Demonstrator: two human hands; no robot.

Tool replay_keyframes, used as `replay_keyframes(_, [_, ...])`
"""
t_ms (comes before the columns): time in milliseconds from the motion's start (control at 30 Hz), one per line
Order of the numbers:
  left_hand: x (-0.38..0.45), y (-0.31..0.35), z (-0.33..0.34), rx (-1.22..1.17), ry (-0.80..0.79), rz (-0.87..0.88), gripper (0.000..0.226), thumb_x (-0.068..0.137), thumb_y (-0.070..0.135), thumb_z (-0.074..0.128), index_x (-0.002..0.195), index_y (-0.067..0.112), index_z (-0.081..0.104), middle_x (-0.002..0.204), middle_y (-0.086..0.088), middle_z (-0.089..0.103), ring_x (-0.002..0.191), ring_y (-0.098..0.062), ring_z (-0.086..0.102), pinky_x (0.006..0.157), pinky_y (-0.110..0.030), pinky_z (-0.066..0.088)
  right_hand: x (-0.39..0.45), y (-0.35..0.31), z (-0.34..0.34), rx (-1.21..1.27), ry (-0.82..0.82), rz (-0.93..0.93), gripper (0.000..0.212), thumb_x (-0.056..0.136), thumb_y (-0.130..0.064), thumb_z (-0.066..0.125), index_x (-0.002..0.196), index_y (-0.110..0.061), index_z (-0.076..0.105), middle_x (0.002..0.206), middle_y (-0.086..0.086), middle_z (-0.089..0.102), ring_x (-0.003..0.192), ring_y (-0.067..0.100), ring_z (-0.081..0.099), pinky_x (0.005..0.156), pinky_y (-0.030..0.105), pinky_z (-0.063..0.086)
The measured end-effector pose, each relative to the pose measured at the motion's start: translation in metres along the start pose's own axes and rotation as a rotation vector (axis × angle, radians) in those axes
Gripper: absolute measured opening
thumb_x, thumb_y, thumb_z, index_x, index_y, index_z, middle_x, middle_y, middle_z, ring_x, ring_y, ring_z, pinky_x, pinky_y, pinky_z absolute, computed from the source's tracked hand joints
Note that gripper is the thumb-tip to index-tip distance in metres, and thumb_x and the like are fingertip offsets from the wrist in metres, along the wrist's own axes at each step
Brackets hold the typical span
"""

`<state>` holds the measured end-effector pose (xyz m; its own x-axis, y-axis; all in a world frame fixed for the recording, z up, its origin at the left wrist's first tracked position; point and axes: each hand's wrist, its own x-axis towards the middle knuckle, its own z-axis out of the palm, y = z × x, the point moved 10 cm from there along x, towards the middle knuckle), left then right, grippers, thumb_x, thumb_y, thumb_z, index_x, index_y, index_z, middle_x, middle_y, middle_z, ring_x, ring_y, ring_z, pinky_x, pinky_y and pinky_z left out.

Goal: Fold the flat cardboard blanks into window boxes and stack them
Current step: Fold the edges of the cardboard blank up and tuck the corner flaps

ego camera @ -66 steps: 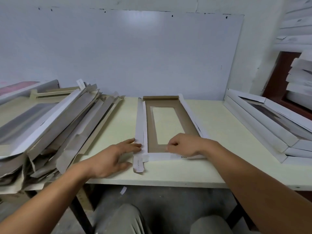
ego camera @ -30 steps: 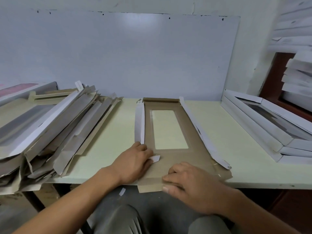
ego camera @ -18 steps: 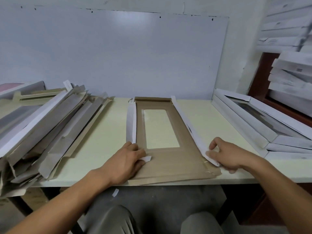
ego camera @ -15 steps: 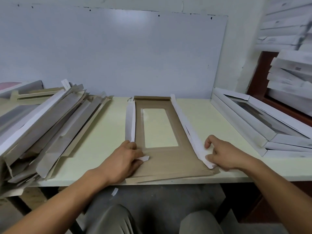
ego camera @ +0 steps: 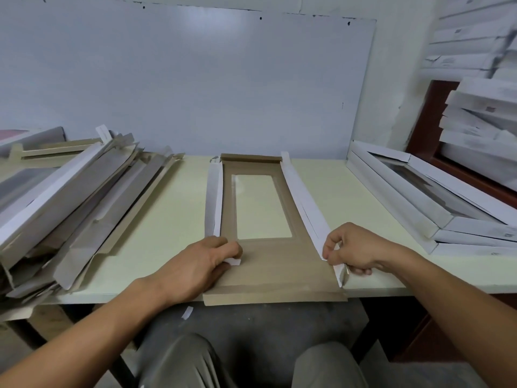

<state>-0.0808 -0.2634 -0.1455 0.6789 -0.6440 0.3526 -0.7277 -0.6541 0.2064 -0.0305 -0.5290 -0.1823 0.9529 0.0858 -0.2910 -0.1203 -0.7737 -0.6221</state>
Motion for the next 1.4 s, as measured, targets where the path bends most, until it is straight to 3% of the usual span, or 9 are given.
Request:
replay_keyframes(200, [-0.006,-0.006,0.000,0.015,-0.005,-0.020,0.017,0.101,0.023,0.047,0.112,0.033,0.042,0.094,0.004,0.052,0.081,-0.013,0.046,0.069,-0.029,0.046,0.002,-0.004,0.013,0.322,-0.255,0.041,0.027,0.091,-0.020,0.068,0.101,0.006,0.068,0.082,0.027,0.071,0.059,0.029,0.068,0.047,0.028,0.053])
replay_keyframes(333, [-0.003,-0.005,-0.003,0.051,-0.052,0.019,0.024,0.098,0.017,0.047,0.086,0.033,0.035,0.078,0.007,0.042,0.072,-0.011,0.041,0.061,-0.030,0.044,-0.006,-0.004,0.017,0.385,-0.468,-0.020,0.044,0.081,-0.008,0.077,0.121,0.004,0.060,0.105,0.029,0.070,0.088,0.035,0.072,0.065,0.033,0.060])
replay_keyframes(467, [-0.002,-0.010,-0.003,-0.019,-0.118,-0.017,0.010,0.098,0.031,0.056,0.099,0.021,0.059,0.090,0.013,0.054,0.085,-0.010,0.053,0.078,-0.028,0.047,0.001,-0.010,0.011,0.086,-0.250,-0.146,0.010,0.092,-0.019,0.069,0.091,-0.009,0.069,0.073,0.011,0.072,0.056,0.017,0.063,0.048,0.023,0.043])
replay_keyframes(633, [-0.011,-0.009,0.011,-0.003,-0.406,-0.129,0.079,0.070,0.087,0.052,0.126,0.032,0.048,0.116,0.015,0.051,0.107,0.000,0.047,0.094,-0.019,0.043,-0.004,-0.029,-0.006,-0.374,0.131,-0.346,0.008,0.088,-0.044,0.069,0.081,-0.041,0.073,0.073,-0.012,0.051,0.063,0.006,0.049,0.061,0.025,0.041])
replay_keyframes(833, [-0.005,0.018,0.003,0.053,-0.279,0.028,0.024,0.101,0.032,0.047,0.116,0.016,0.058,0.117,0.003,0.057,0.114,-0.014,0.045,0.097,-0.026,0.039,-0.021,-0.047,0.003,-0.402,0.221,-0.570,0.021,0.087,-0.023,0.075,0.106,-0.032,0.076,0.095,-0.022,0.052,0.088,-0.003,0.053,0.073,0.009,0.038])
replay_keyframes(967, [0.003,0.014,-0.016,-0.064,-0.120,-0.012,0.009,0.099,0.026,0.052,0.093,0.021,0.057,0.104,0.003,0.042,0.094,-0.008,0.041,0.085,-0.017,0.036,-0.018,-0.044,-0.015,-0.133,0.194,-0.485,0.027,0.075,-0.014,0.085,0.074,-0.037,0.072,0.072,-0.014,0.068,0.063,-0.001,0.058,0.061,0.009,0.042])
replay_keyframes(1167, [0.011,-0.021,-0.019,-0.323,-0.092,-0.255,0.032,0.097,0.028,0.060,0.069,0.019,0.048,0.065,0.008,0.042,0.059,-0.010,0.039,0.059,-0.023,0.034,-0.012,-0.048,-0.015,-0.019,-0.003,-0.462,0.019,0.083,-0.013,0.079,0.068,-0.026,0.076,0.073,-0.006,0.074,0.066,0.005,0.064,0.065,0.014,0.048])
replay_keyframes(1300, [0.014,-0.031,-0.013,-0.474,-0.147,-0.332,0.037,0.097,0.026,0.060,0.065,0.018,0.044,0.059,0.011,0.037,0.055,-0.008,0.034,0.054,-0.020,0.029,-0.009,-0.038,-0.013,0.118,-0.085,-0.365,0.060,0.087,-0.056,0.061,0.065,-0.001,0.067,0.066,-0.002,0.065,0.061,0.015,0.058,0.070,0.018,0.047])
replay_keyframes(1400, [0.015,-0.044,-0.005,-0.512,-0.155,-0.452,0.039,0.098,0.028,0.058,0.064,0.018,0.042,0.057,0.011,0.035,0.054,-0.009,0.032,0.056,-0.023,0.029,-0.013,-0.036,-0.008,0.193,-0.169,-0.340,0.055,0.088,-0.054,0.060,0.073,-0.002,0.072,0.080,-0.001,0.073,0.075,0.015,0.070,0.074,0.022,0.055])
